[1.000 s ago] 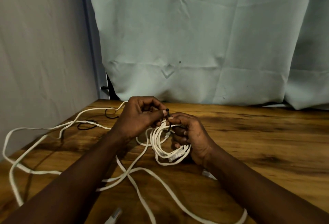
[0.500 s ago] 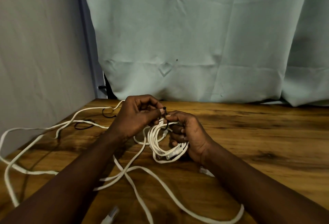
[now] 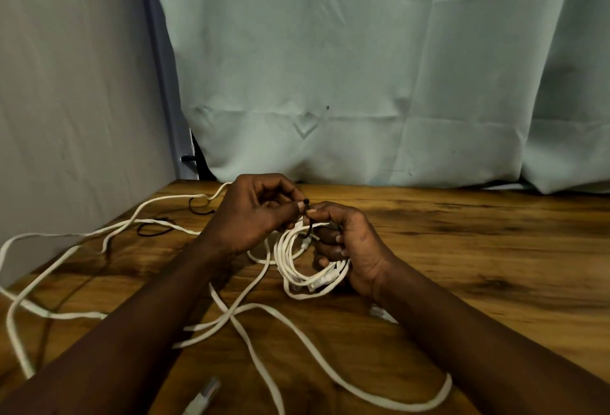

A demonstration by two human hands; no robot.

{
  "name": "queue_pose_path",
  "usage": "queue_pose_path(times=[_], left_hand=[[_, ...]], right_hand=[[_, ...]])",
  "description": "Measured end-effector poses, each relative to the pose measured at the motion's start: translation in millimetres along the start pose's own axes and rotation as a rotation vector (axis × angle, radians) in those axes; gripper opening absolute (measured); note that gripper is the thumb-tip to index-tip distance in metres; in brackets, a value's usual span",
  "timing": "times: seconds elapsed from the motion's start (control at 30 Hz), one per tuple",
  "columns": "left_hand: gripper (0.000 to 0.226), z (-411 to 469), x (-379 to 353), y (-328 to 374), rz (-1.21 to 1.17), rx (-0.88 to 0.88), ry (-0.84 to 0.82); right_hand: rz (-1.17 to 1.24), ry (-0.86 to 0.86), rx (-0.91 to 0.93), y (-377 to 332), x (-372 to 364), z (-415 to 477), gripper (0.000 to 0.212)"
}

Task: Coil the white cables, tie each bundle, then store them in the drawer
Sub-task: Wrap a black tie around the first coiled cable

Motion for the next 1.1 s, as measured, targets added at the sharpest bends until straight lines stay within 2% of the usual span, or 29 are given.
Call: queue_pose_path(times=[0.17,0.3,0.47,0.57,0.67,0.73,0.87,1.0,1.1], left_hand=[[0.006,-0.6,0.3,2.7,0.047,-0.032,0.001],[0.005,-0.9,-0.4,3.3,0.037,-0.025,-0.032],[0.016,2.5,-1.4,-3.3,-0.075,0.087,-0.112],[0.025,1.8,-3.6,-12.4,-0.2,0.22,-0.129],[0.014,0.9,-5.5,-16.5,-0.28,0.304,-0.111],[0.006,1.4,-6.8,-15.1,-0.307,0.31,-0.087],[0.011,2.7,-6.1,-9.5,-0.329,0.253,-0.016],[0.012,4.5,5.2,-5.1,-0.284,0.198,0.07],[0.014,4.9,12.8,-4.7,-0.226,0.198,0.11]], right_hand=[[0.016,0.008,-0.01,0.2,0.5,-0.6,0.033],[0.004,0.004,0.004,0.0,0.1,0.9,0.023],[-0.031,-0.03,0.046,-2.1,-3.6,-0.3,0.018],[-0.049,-0.029,0.052,-1.8,-3.9,-0.5,0.021],[-0.066,-0.002,0.068,-2.6,-2.3,-0.4,0.023],[-0.06,0.023,0.072,-2.4,-0.2,0.3,0.027],[-0.038,0.003,0.1,-3.0,-2.1,1.3,0.045],[-0.054,0.005,0.114,-5.1,-1.7,1.2,0.016],[-0.063,0.001,0.126,-5.1,-3.7,2.6,0.012]])
Point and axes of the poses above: each hand's wrist, its own z-axis towards the middle knuckle, its own x-axis out of the back of the hand, y = z × x, the point moved 8 cm from there along z, towards the middle knuckle, and after that the axes turned 7 degrees about x, right-handed, at the moved point
